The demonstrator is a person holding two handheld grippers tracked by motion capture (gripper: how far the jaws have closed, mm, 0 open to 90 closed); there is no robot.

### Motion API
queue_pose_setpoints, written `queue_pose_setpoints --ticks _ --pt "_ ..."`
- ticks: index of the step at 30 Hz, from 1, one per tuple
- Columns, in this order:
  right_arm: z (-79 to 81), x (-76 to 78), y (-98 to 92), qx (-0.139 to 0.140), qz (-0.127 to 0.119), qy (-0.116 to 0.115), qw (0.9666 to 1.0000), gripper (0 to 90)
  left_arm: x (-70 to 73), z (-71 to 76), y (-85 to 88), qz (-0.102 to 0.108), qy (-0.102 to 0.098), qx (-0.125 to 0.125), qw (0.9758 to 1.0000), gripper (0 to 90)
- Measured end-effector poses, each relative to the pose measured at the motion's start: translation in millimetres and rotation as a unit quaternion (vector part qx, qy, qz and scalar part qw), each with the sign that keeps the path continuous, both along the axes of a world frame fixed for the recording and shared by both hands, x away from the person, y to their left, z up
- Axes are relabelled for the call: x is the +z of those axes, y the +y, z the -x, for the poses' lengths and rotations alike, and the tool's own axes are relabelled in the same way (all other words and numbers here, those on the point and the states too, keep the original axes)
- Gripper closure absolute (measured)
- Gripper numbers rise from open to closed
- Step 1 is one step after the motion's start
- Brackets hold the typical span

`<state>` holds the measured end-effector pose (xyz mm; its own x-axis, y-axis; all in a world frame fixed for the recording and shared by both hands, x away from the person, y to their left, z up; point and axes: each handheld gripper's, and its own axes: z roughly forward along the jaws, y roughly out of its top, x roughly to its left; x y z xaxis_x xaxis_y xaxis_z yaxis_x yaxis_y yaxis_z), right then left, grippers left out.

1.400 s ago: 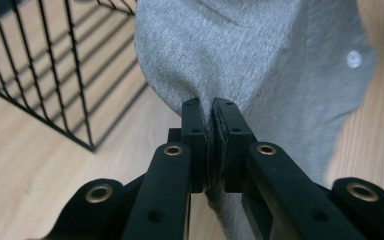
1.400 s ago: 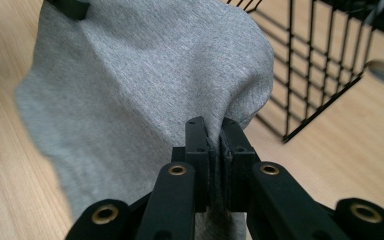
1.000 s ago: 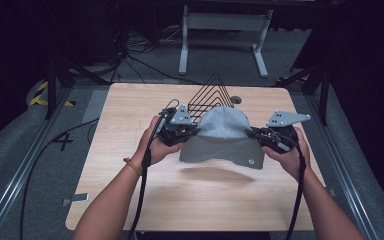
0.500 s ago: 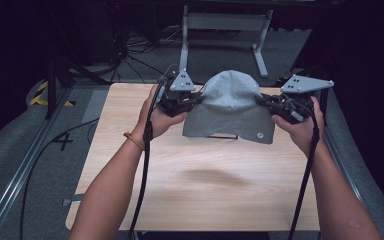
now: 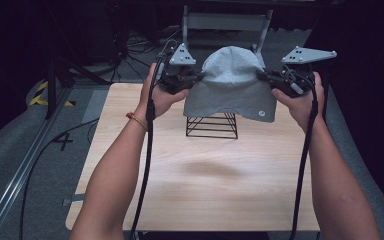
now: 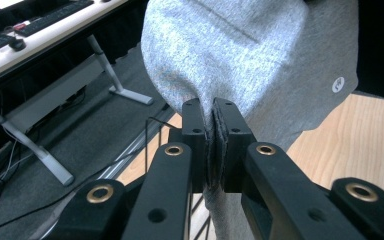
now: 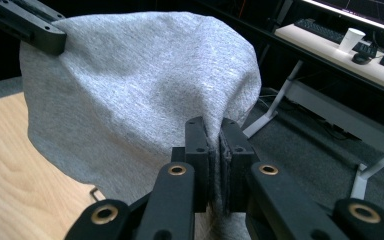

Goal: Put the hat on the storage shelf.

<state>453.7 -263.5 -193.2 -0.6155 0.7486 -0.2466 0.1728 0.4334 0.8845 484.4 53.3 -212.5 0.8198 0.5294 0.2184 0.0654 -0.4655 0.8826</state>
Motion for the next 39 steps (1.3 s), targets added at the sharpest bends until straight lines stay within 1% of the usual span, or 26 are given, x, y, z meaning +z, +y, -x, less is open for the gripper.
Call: queue_pose_setpoints --ticks 3,5,7,8,9,10,12,13,14,15,16,17,18,19,20,21,22,23,24,26,27,32,33,34,36,39 --pt "-6.4 5.4 4.3 0.0 -0.001 -0.003 1.0 85.0 6.0 -5.1 2.2 0.004 -0.005 0.006 1.0 84.9" --pt "-9.3 8.5 6.4 0.001 -0.001 -0.006 1.0 85.0 10.8 -7.8 2.8 0.002 -0.008 0.008 0.9999 84.9" --pt "-11.9 11.9 8.8 0.0 -0.001 -0.01 1.0 85.0 15.7 -10.9 3.1 -0.004 -0.013 0.013 0.9998 84.9" --pt "-13.4 13.1 9.8 0.0 -0.001 -0.012 0.9999 85.0 17.8 -12.4 3.0 0.004 -0.011 0.014 0.9998 84.9" --pt "-15.5 14.2 10.5 0.0 0.0 -0.014 0.9999 85.0 20.0 -14.2 3.6 -0.002 -0.014 0.014 0.9998 84.9" --pt "-16.9 15.0 10.9 0.0 0.0 -0.013 0.9999 85.0 21.8 -16.5 3.1 0.0 -0.015 0.018 0.9997 84.9" --pt "-22.4 15.7 11.7 0.0 0.001 -0.013 0.9999 85.0 22.9 -22.1 2.0 -0.004 -0.016 0.025 0.9996 84.9" --pt "-24.6 15.3 11.9 0.0 -0.002 -0.011 0.9999 85.0 22.5 -24.9 2.1 -0.003 -0.014 0.027 0.9995 84.9" --pt "-27.5 14.5 11.5 0.0 0.0 -0.012 0.9999 85.0 21.3 -26.4 1.2 0.002 -0.01 0.03 0.9995 84.9" --pt "-29.2 14.0 11.6 -0.002 -0.001 -0.01 0.9999 85.0 20.5 -29.3 1.3 -0.002 -0.012 0.031 0.9995 84.9" --pt "-32.0 13.1 11.3 -0.003 -0.002 -0.01 0.9999 85.0 18.9 -31.9 0.2 0.002 -0.008 0.032 0.9994 84.9" --pt "-34.9 12.2 10.9 -0.004 -0.002 -0.008 1.0 85.0 17.5 -35.5 -0.6 -0.001 -0.006 0.035 0.9994 84.9" --pt "-38.5 10.8 10.7 -0.007 -0.003 -0.006 1.0 85.1 16.0 -38.1 -1.3 0.004 -0.002 0.035 0.9994 84.9" --pt "-41.4 9.4 10.5 -0.008 -0.004 -0.005 0.9999 85.1 15.0 -40.7 -1.3 0.003 0.001 0.033 0.9995 84.9" --pt "-44.2 7.6 10.5 -0.008 -0.004 -0.001 1.0 85.1 12.9 -43.4 -2.7 0.0 -0.001 0.038 0.9993 84.9" --pt "-48.6 4.8 10.5 -0.011 0.0 0.001 0.9999 85.0 12.9 -43.4 -2.7 0.0 -0.001 0.038 0.9993 84.9" --pt "-51.3 3.3 10.1 -0.013 -0.002 0.004 0.9999 85.1 10.0 -47.3 -3.2 -0.002 0.004 0.037 0.9993 84.9" --pt "-54.0 2.1 9.5 -0.013 -0.001 0.003 0.9999 85.1 10.0 -47.3 -3.2 -0.002 0.004 0.037 0.9993 84.9" --pt "-54.0 2.1 9.5 -0.013 -0.001 0.003 0.9999 85.1 8.8 -49.3 -3.4 -0.004 0.003 0.04 0.9992 84.9" --pt "-61.3 -0.9 8.2 -0.013 -0.007 0.007 0.9999 85.0 5.3 -53.5 -3.5 -0.003 0.007 0.045 0.9989 84.9" --pt "-62.5 -1.4 8.4 -0.013 -0.011 0.011 0.9998 85.1 4.4 -54.5 -3.8 -0.002 0.009 0.047 0.9988 84.9" --pt "-67.2 0.7 10.5 -0.013 -0.015 0.009 0.9998 85.1 3.8 -62.3 -1.8 0.005 0.005 0.052 0.9986 84.9" --pt "-68.4 1.9 11.4 -0.015 -0.012 0.006 0.9998 85.1 3.4 -63.7 -2.2 0.006 0.008 0.052 0.9986 84.9" --pt "-69.5 2.7 12.1 -0.015 -0.011 0.006 0.9998 85.0 3.3 -64.8 -2.0 0.002 0.008 0.051 0.9987 84.9" --pt "-71.9 3.3 13.7 -0.018 -0.009 0.008 0.9998 85.1 1.2 -68.3 -2.5 0.002 0.009 0.053 0.9985 84.9" --pt "-76.1 1.0 16.6 -0.017 -0.008 0.011 0.9998 85.1 -4.7 -73.3 -2.6 0.007 0.02 0.052 0.9984 84.9"
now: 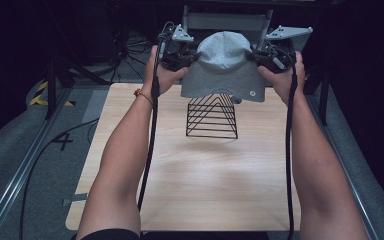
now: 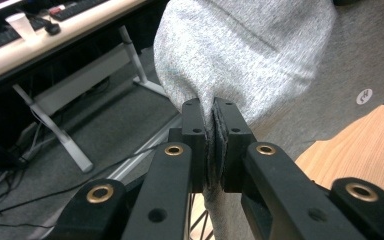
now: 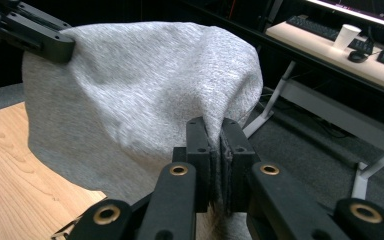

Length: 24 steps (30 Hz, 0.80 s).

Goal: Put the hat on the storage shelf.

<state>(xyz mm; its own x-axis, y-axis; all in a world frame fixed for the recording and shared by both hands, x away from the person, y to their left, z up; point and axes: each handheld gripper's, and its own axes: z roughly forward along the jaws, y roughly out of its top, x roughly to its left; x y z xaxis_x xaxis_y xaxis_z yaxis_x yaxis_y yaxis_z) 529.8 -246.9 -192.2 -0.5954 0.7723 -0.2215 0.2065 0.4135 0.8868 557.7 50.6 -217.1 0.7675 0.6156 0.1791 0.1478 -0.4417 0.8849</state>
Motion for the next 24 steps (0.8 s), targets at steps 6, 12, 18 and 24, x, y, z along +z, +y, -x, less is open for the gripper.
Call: queue_pose_setpoints --ticks 6,12,18,24 --pt "-2.5 -9.8 4.2 0.011 -0.001 0.012 0.9999 85.1 -9.5 0.0 3.4 0.012 0.012 -0.01 0.9998 84.9" --pt "7.2 -12.7 2.7 0.031 0.0 0.012 0.9994 85.1 -9.8 11.3 8.3 0.018 0.01 -0.026 0.9994 84.9" --pt "20.5 -19.2 2.1 0.05 0.002 0.018 0.9986 85.0 -18.9 19.9 17.1 0.034 0.014 -0.036 0.9986 84.9" --pt "26.5 -16.2 2.6 0.055 -0.001 0.014 0.9984 85.0 -14.6 25.8 23.0 0.044 0.011 -0.039 0.9982 84.9"
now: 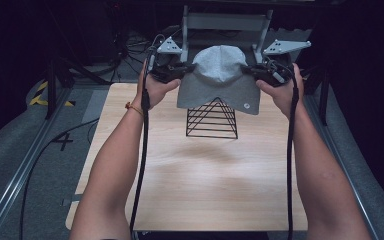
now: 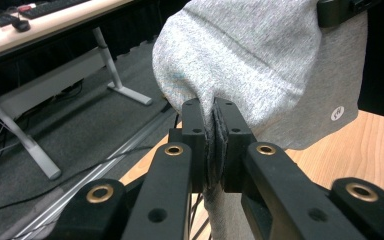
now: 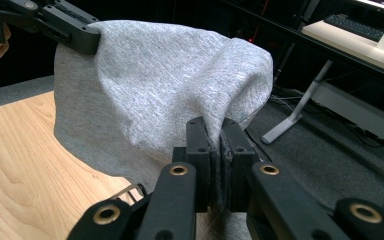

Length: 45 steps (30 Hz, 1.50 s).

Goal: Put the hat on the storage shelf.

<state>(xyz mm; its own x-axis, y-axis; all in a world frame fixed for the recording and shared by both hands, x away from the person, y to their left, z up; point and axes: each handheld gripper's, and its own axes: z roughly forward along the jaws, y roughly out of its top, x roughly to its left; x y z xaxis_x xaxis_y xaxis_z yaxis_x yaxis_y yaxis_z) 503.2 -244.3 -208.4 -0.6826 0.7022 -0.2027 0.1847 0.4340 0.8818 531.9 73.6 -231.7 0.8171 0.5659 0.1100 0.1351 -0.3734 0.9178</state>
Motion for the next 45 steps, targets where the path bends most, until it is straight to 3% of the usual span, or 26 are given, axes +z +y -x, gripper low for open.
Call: queue_pose_setpoints --ticks 8,18,29,38,45 --pt "10.4 7.0 2.0 0.007 0.005 -0.008 0.9999 85.0 6.7 14.3 4.7 0.008 -0.011 -0.021 0.9997 84.8" --pt "18.4 -5.0 2.5 0.012 0.016 -0.002 0.9998 85.0 -15.5 15.6 5.0 0.0 0.002 -0.028 0.9996 84.8" --pt "2.5 -43.0 -3.4 0.004 0.008 0.027 0.9996 84.9 -54.8 0.3 -1.6 0.004 0.033 -0.022 0.9992 84.6" --pt "-6.1 -79.2 -8.3 0.0 0.009 0.053 0.9985 84.8 -85.2 -5.6 -5.4 -0.023 0.046 -0.015 0.9986 84.5" --pt "-5.1 -104.3 -11.9 -0.001 0.012 0.072 0.9974 84.8 -111.7 -2.7 -8.2 -0.03 0.063 -0.016 0.9975 84.5"
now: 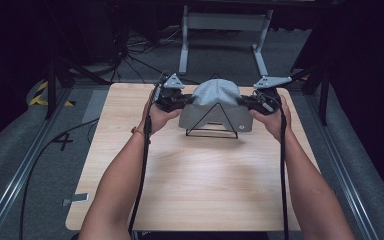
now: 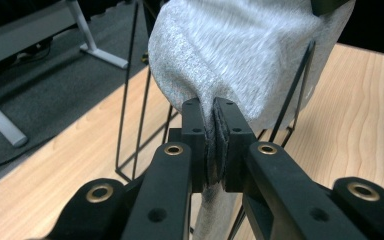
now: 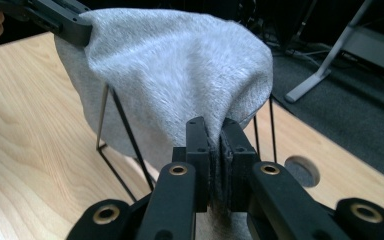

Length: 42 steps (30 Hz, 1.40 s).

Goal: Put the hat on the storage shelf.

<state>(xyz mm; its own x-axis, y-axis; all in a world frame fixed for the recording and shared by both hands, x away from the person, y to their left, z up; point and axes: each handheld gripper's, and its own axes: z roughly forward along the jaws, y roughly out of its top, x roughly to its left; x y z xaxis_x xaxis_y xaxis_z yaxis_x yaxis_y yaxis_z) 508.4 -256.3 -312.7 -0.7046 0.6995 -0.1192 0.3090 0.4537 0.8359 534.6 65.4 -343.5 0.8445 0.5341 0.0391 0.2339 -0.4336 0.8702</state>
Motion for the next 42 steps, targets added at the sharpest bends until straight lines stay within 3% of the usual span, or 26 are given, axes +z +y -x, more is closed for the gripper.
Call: queue_pose_setpoints --ticks 6,14,21,29,36,42 --pt "1.6 -15.9 -1.5 0.0 -0.008 0.011 0.9999 84.8 -14.0 2.4 -0.6 0.0 0.006 0.002 1.0 84.5" --pt "2.2 -39.3 1.7 -0.003 0.003 0.029 0.9996 84.8 -32.7 5.5 -5.4 -0.027 0.008 0.007 0.9996 84.6" --pt "-1.2 -55.5 1.4 -0.013 0.008 0.049 0.9987 84.8 -44.5 4.4 -9.7 -0.039 0.015 0.008 0.9991 84.7" --pt "-5.3 -70.7 -1.0 -0.026 -0.002 0.065 0.9975 84.6 -55.3 1.5 -13.6 -0.049 0.025 0.01 0.9984 84.8" --pt "-5.8 -74.4 1.4 -0.032 0.005 0.066 0.9973 84.2 -59.7 1.9 -15.7 -0.047 0.023 0.013 0.9985 84.6" --pt "-2.1 -69.8 -0.6 -0.038 0.015 0.054 0.9977 78.1 -50.7 8.4 -7.4 -0.043 0.015 0.021 0.9987 77.8"
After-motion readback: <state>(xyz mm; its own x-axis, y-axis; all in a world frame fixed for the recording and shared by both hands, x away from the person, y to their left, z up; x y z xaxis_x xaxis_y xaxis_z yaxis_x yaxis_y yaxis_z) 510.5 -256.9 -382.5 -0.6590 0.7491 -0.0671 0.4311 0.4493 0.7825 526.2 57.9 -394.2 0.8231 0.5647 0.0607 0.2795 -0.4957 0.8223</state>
